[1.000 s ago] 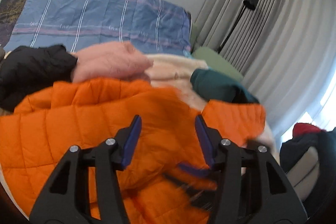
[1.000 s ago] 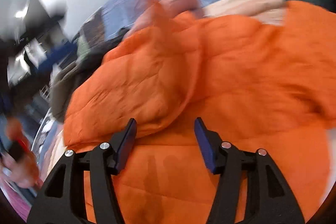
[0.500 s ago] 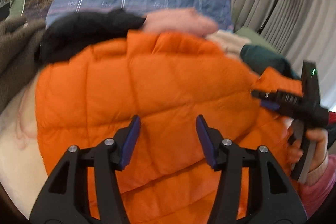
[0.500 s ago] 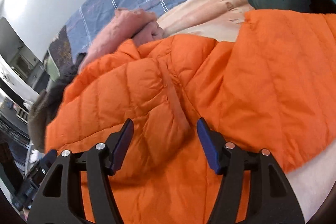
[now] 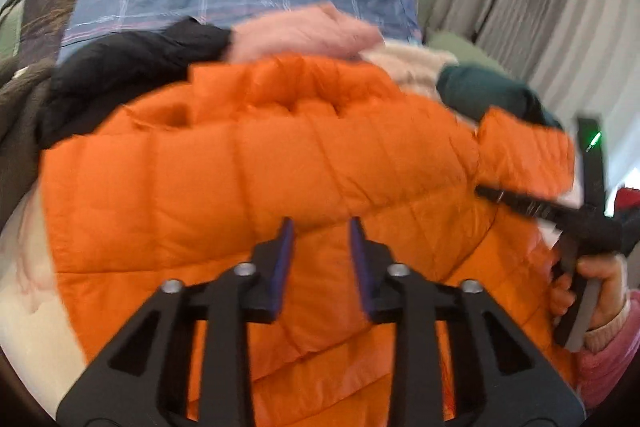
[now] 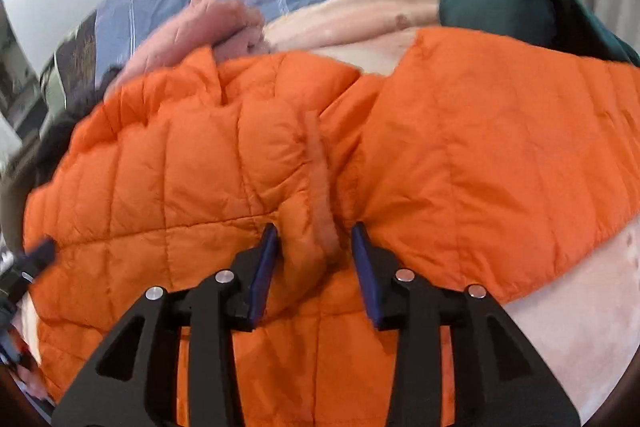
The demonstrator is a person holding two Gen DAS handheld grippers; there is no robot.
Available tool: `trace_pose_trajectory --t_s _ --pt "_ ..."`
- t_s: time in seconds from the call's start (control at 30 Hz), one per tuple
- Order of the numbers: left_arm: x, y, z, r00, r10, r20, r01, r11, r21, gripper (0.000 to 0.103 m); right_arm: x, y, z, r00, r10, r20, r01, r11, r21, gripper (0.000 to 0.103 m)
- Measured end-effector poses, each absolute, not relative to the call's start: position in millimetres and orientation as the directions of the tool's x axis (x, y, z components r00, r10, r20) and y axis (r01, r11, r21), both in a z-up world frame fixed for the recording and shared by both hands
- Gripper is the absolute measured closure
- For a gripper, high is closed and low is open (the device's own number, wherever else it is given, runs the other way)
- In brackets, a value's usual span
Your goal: Fold large clothes
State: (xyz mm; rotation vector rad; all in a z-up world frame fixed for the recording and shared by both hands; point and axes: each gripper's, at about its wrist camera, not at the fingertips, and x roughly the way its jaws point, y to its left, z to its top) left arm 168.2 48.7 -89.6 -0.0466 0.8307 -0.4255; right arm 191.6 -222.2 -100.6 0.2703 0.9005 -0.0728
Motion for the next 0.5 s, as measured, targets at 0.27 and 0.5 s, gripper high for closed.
trace_pose_trajectory --t_s 0.27,0.5 --pt "173 34 -129 0.605 -0.309 -0.734 0.330 0.936 -0.123 0.079 203 -187 -122 0.581 0.141 -0.802 0.026 0.981 0.191 0.067" --pt "173 42 -132 0.607 -0.338 -0.719 0.319 0.932 -0.170 0.078 205 -178 -144 0.598 0.108 -0.794 0.024 0.988 0.152 0.065"
